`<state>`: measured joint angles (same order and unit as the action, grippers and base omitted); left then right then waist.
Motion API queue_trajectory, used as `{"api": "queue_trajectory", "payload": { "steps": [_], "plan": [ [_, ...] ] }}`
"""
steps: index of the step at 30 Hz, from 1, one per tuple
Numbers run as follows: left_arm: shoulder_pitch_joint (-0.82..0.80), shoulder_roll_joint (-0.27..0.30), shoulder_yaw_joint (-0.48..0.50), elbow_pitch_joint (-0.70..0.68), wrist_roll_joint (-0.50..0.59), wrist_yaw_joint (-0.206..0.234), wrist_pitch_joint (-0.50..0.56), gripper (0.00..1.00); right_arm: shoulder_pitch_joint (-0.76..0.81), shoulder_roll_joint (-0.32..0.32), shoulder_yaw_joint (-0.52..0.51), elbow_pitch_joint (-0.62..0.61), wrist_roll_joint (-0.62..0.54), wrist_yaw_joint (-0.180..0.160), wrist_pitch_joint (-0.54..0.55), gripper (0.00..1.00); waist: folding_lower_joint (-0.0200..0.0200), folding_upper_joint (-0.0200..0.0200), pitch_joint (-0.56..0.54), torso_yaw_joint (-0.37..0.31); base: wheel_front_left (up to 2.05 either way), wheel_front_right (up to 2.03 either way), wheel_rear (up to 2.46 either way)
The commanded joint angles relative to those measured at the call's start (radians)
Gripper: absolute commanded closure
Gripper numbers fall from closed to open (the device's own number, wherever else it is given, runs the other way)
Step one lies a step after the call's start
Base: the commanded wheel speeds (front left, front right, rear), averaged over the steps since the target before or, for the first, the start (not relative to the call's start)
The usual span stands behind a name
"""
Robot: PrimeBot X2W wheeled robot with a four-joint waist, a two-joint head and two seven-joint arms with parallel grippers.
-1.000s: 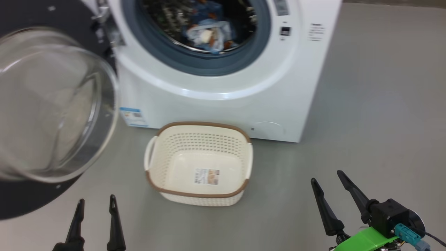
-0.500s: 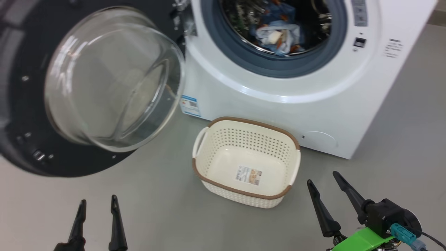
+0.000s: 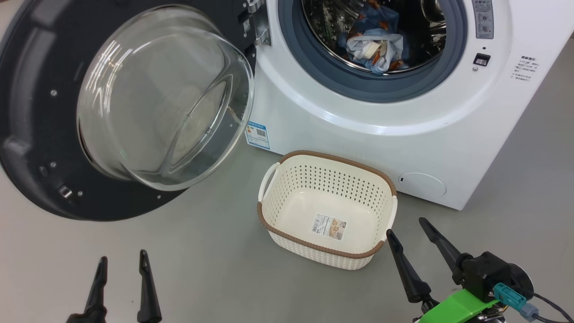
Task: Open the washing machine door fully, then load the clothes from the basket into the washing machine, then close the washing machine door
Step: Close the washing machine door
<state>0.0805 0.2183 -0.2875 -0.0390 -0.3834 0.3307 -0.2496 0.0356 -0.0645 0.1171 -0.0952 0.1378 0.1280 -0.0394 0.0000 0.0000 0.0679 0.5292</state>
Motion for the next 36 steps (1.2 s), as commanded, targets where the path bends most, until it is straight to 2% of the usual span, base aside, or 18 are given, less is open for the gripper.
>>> {"api": "queue_trajectory", "payload": {
  "steps": [1, 3, 4, 6, 7, 23, 27, 31, 36],
  "plan": [
    [-0.012, 0.007, 0.041, -0.026, 0.018, -0.004, -0.012, 0.00, -0.035, -0.003, 0.028, -0.022, 0.014, 0.003, 0.001, 0.00, 0.0000, 0.0000, -0.001, -0.001, 0.00, 0.00, 0.00],
    [-0.010, 0.005, 0.043, -0.025, 0.021, -0.007, -0.012, 0.03, -0.034, -0.004, 0.028, -0.021, 0.014, 0.003, 0.000, 0.00, 0.0000, 0.0000, -0.003, -0.001, 0.00, 0.00, 0.00],
    [-0.009, 0.004, 0.044, -0.025, 0.022, -0.009, -0.012, 0.46, -0.033, -0.003, 0.028, -0.021, 0.014, 0.003, 0.000, 0.00, 0.0000, 0.0000, -0.004, -0.002, 0.00, 0.00, 0.00],
    [-0.007, 0.002, 0.045, -0.023, 0.023, -0.013, -0.012, 0.85, -0.031, -0.003, 0.028, -0.021, 0.015, 0.003, -0.001, 0.00, 0.0000, 0.0000, -0.007, -0.003, 0.00, 0.00, 0.00],
    [-0.006, 0.001, 0.045, -0.022, 0.023, -0.015, -0.012, 1.00, -0.030, -0.003, 0.028, -0.020, 0.016, 0.003, -0.002, 0.00, 0.0000, 0.0000, -0.008, -0.003, 0.00, 0.00, 0.00],
    [-0.002, -0.008, 0.059, -0.018, 0.029, -0.036, -0.012, 1.00, -0.028, 0.000, 0.028, -0.019, 0.014, 0.003, -0.001, 0.00, 0.0000, 0.0000, -0.015, -0.005, 0.00, 0.00, 0.00],
    [-0.001, -0.018, 0.063, -0.026, 0.009, -0.058, -0.012, 1.00, -0.029, 0.001, 0.030, -0.019, 0.015, 0.003, 0.000, 0.00, 0.0000, 0.0000, -0.015, -0.005, 0.00, 0.00, 0.00],
    [0.000, -0.059, 0.080, -0.070, -0.072, -0.115, -0.012, 1.00, -0.030, 0.000, 0.028, -0.021, 0.013, 0.003, 0.001, 0.00, 0.0000, 0.0000, -0.012, -0.004, 0.00, 0.00, 0.00],
    [0.007, -0.128, 0.153, -0.130, -0.313, -0.256, -0.012, 1.00, -0.030, 0.000, 0.025, -0.025, 0.010, 0.003, 0.002, 0.00, 0.0000, 0.0000, -0.008, -0.003, 0.00, 0.00, 0.00]
  ]
}}
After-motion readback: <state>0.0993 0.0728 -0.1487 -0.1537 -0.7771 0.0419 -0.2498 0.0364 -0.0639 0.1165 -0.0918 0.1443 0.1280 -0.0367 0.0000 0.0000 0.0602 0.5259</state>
